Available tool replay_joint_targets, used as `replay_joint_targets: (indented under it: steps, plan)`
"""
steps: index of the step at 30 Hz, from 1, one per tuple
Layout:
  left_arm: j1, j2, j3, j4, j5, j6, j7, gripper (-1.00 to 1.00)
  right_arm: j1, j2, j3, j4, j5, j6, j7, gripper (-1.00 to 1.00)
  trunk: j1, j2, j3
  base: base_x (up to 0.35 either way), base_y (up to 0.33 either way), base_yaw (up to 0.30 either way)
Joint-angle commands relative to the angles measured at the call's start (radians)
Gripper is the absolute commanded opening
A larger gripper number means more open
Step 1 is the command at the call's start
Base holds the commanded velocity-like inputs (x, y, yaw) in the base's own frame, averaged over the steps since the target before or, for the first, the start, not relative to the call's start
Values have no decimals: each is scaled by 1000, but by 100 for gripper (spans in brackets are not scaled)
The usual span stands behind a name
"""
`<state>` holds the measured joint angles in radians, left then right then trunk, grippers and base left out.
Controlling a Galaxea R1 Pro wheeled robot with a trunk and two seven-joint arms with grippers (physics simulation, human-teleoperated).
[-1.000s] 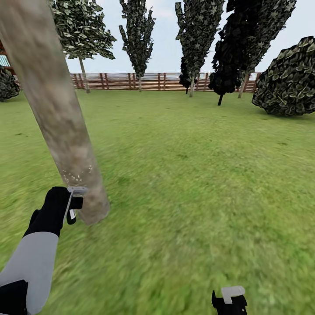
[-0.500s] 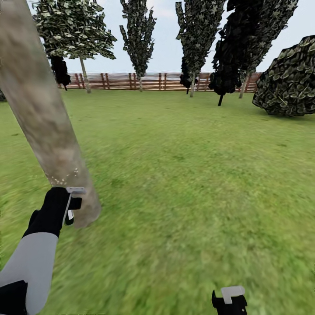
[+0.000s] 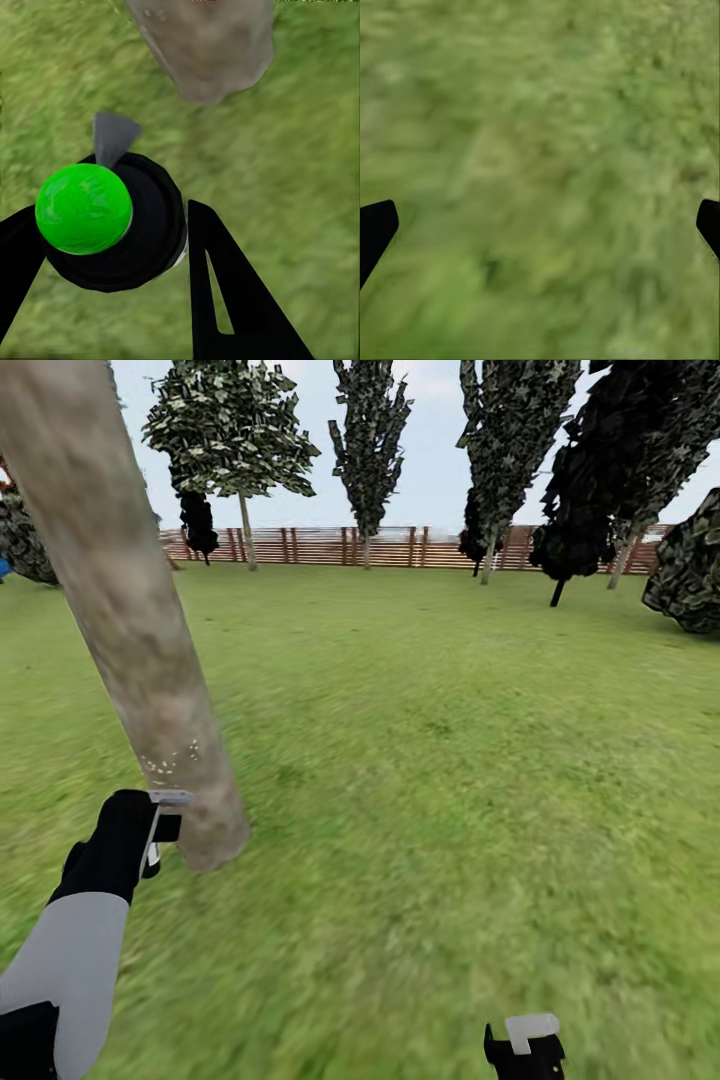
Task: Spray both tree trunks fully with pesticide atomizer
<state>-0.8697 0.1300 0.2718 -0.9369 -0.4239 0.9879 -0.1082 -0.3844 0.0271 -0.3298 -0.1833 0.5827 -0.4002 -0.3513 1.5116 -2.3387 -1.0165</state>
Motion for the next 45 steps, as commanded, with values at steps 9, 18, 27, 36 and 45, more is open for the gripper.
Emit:
replay_joint_targets:
  steps: [9, 18, 27, 36, 45]
  plan:
    - [44, 14, 7, 6, -12, -8, -10, -100, -1, 1, -8, 1, 11, -3, -3, 100, 0, 0, -1, 91, -64, 268]
    - [55, -11, 1, 5, -8, -9, -10, -100, -1, 1, -8, 1, 11, -2, -3, 100, 0, 0, -1, 129, -180, 28]
    - [55, -8, 2, 4, -11, -9, -10, -100, -1, 1, -8, 1, 10, -3, -3, 100, 0, 0, -1, 104, -259, 0]
    - [57, 55, 13, 6, -12, -9, -10, -100, -1, 1, -8, 1, 9, -2, -3, 100, 0, 0, -1, 79, -269, 0]
    - [57, -18, 7, 4, -11, -11, -10, -100, -1, 1, -8, 1, 11, -3, -3, 100, 0, 0, -1, 80, -269, 142]
